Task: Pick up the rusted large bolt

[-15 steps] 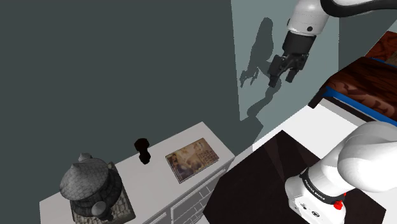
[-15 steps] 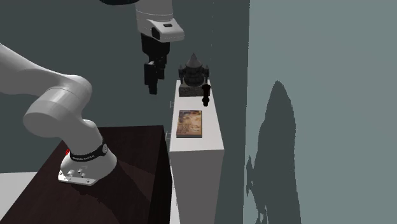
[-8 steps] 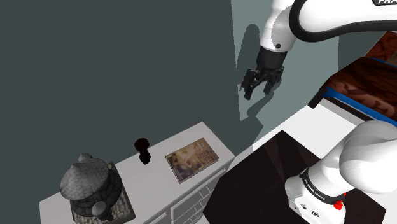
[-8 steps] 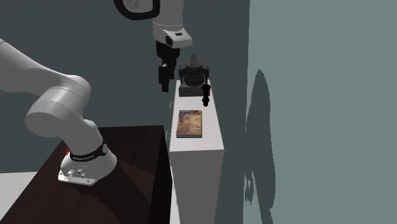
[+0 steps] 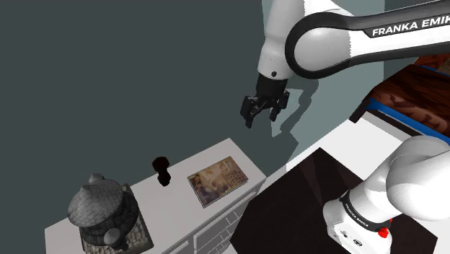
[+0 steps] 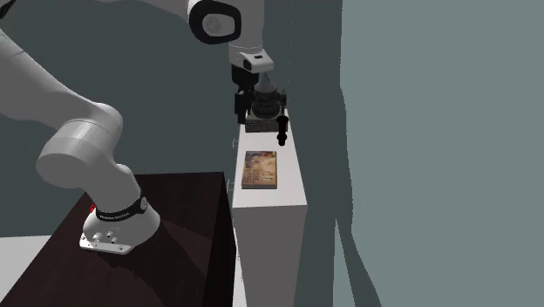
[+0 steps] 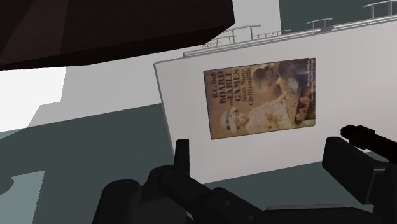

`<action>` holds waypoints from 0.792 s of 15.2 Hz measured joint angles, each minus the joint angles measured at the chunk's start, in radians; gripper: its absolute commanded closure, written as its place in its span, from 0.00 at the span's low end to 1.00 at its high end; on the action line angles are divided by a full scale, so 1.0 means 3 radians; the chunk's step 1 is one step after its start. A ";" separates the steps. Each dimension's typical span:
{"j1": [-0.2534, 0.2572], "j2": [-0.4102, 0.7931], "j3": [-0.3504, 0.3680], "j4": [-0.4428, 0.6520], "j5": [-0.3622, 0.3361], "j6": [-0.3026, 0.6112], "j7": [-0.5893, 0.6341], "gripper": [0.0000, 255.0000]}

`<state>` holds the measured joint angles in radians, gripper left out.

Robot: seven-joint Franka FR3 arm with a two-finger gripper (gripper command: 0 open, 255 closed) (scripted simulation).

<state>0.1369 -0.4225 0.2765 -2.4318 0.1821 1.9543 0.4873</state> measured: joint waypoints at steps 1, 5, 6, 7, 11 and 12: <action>0.0014 0.0121 0.0071 0.0054 0.0001 0.0083 0.0089 0.00; 0.0048 0.0557 0.0301 0.0260 -0.0065 0.0365 0.0415 0.00; 0.0059 0.0670 0.0358 0.0313 -0.0095 0.0433 0.0512 0.00; 0.0069 0.0795 0.0414 0.0377 -0.0136 0.0503 0.0611 0.00; 0.0120 0.1284 0.0582 0.0690 -0.0366 0.0690 0.1007 0.00; 0.0141 0.1406 0.0612 0.0782 -0.0438 0.0717 0.1109 0.00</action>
<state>0.1793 -0.0008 0.4601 -2.1971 0.0507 2.1695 0.8201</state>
